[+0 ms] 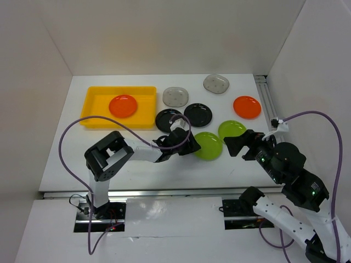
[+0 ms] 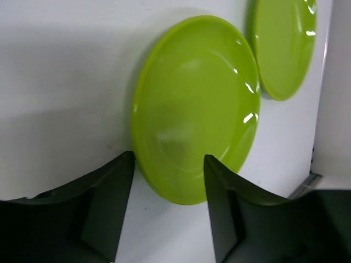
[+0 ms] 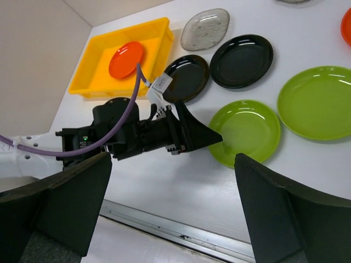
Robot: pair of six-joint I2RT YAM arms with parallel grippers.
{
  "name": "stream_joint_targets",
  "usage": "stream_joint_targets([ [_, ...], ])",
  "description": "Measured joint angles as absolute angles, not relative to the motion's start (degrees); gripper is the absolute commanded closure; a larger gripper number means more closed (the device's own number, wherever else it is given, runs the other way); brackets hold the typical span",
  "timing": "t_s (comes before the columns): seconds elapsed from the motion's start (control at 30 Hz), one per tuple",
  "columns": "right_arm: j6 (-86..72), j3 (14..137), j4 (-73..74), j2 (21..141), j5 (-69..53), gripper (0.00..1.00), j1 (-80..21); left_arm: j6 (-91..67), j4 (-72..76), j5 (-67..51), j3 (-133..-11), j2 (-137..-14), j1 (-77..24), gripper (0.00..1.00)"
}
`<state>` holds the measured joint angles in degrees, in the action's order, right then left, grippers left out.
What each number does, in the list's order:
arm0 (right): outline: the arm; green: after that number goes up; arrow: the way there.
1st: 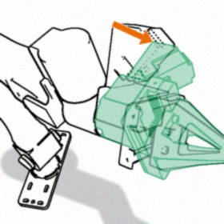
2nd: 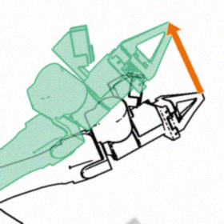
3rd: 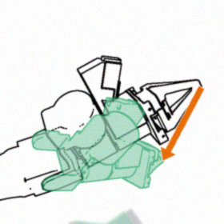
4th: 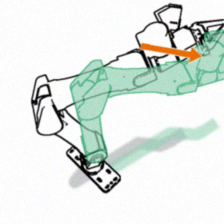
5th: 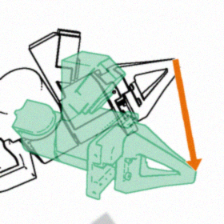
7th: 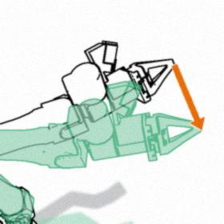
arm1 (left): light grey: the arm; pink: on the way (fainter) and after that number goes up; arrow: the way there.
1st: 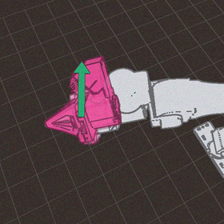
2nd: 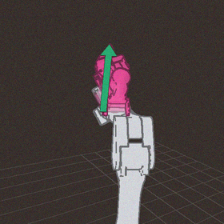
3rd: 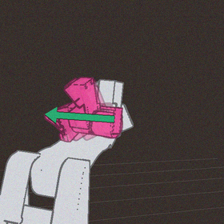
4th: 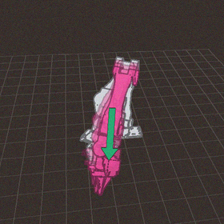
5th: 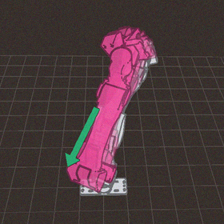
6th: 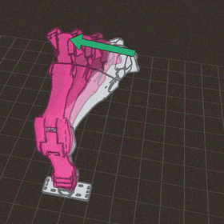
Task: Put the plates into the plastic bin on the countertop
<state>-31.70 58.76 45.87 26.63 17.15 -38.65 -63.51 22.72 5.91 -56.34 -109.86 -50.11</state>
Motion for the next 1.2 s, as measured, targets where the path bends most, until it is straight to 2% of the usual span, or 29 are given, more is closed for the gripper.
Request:
stream_joint_targets([
  [0.07,-31.9,58.7,46.0,26.5,17.2,0.0,-38.7,-65.0,20.8,7.4,-57.2,-110.1,-50.1,0.36],
  [0.13,-32.1,58.6,46.0,26.4,17.1,0.0,-38.7,-66.1,19.0,8.7,-58.1,-110.2,-50.1,0.4],
  [0.2,-32.2,58.5,46.0,26.4,16.9,0.0,-38.7,-66.7,17.2,9.7,-58.8,-110.3,-50.1,0.48],
  [0.23,-32.3,58.5,46.0,26.4,16.8,0.0,-38.7,-67.2,16.4,10.2,-59.2,-110.5,-50.1,0.56],
  [0.33,-32.6,58.4,46.0,26.4,16.3,0.0,-38.7,-68.1,13.9,11.6,-59.9,-110.9,-50.1,0.67],
  [0.43,-33.0,58.3,46.0,26.4,15.8,0.0,-38.7,-68.6,13.1,12.2,-60.3,-111.2,-50.1,0.7],
  [0.47,-33.2,58.3,46.0,26.4,15.8,0.0,-38.7,-68.9,13.0,12.5,-60.4,-111.3,-50.1,0.75],
  [0.5,-33.2,58.2,46.0,26.4,15.8,0.0,-38.7,-69.2,13.0,12.6,-60.4,-111.4,-50.1,0.89],
  [0.57,-33.2,58.0,46.0,26.4,15.6,0.0,-38.7,-69.8,13.5,12.6,-60.6,-111.5,-50.1,0.99],
  [0.8,-33.4,58.0,46.1,26.4,15.5,0.0,-38.7,-70.9,10.7,13.5,-60.8,-110.2,-50.0,1.0],
  [1.0,-33.4,58.0,46.2,26.4,15.4,0.0,-38.7,-67.4,-7.7,17.9,-63.5,-100.2,-49.0,1.0],
  [1.1,-33.4,57.7,46.0,26.4,15.1,0.0,-38.7,-65.5,-13.0,18.1,-65.6,-94.4,-45.0,1.0],
  [1.2,-33.4,56.7,45.8,26.4,14.4,0.0,-38.7,-63.4,-15.3,16.1,-66.9,-89.5,-36.4,1.0],
])
